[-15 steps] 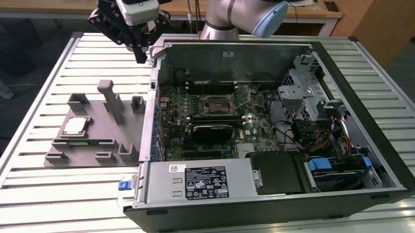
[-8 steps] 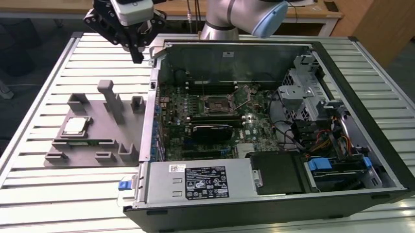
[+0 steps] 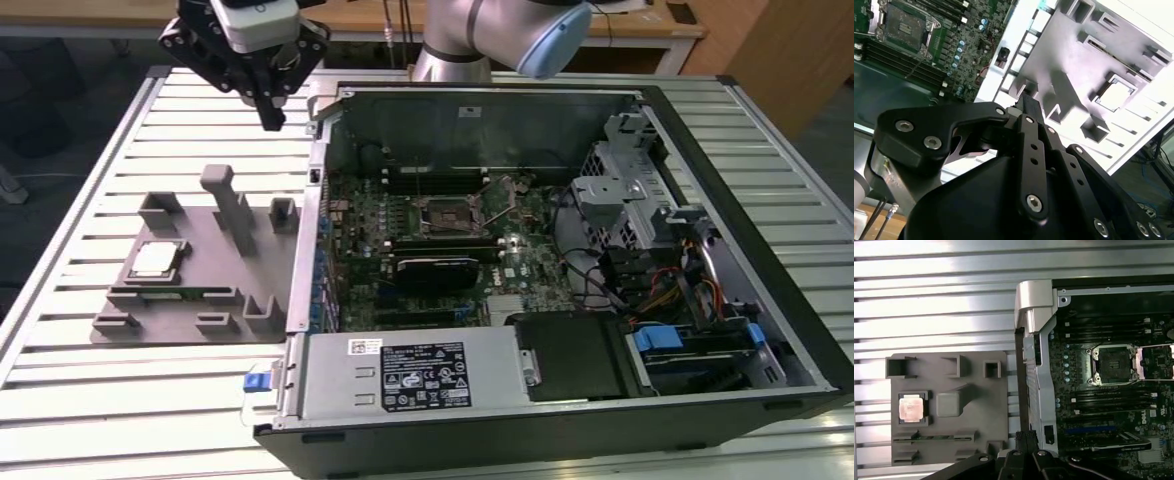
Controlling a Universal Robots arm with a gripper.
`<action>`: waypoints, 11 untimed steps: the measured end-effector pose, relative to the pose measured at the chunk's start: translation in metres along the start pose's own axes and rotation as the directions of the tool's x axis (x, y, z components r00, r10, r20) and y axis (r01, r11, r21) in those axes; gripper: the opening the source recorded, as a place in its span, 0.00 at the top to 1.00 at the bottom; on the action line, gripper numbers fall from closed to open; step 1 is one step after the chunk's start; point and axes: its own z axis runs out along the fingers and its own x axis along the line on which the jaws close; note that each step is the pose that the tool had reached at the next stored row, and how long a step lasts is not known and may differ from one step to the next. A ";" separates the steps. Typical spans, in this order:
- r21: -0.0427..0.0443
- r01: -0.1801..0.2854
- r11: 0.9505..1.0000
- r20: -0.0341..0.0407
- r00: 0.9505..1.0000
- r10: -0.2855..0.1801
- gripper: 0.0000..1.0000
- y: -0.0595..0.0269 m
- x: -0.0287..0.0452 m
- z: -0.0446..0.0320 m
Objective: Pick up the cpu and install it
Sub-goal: 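Reach for the cpu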
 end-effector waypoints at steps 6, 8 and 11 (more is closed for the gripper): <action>0.000 0.000 1.000 0.000 1.000 0.000 0.89 -0.0005 0.0064 -0.0002; 0.000 0.000 1.000 0.000 1.000 0.000 0.89 -0.0006 0.0080 -0.0002; 0.000 -0.001 1.000 0.000 1.000 0.001 0.89 -0.0008 0.0105 -0.0003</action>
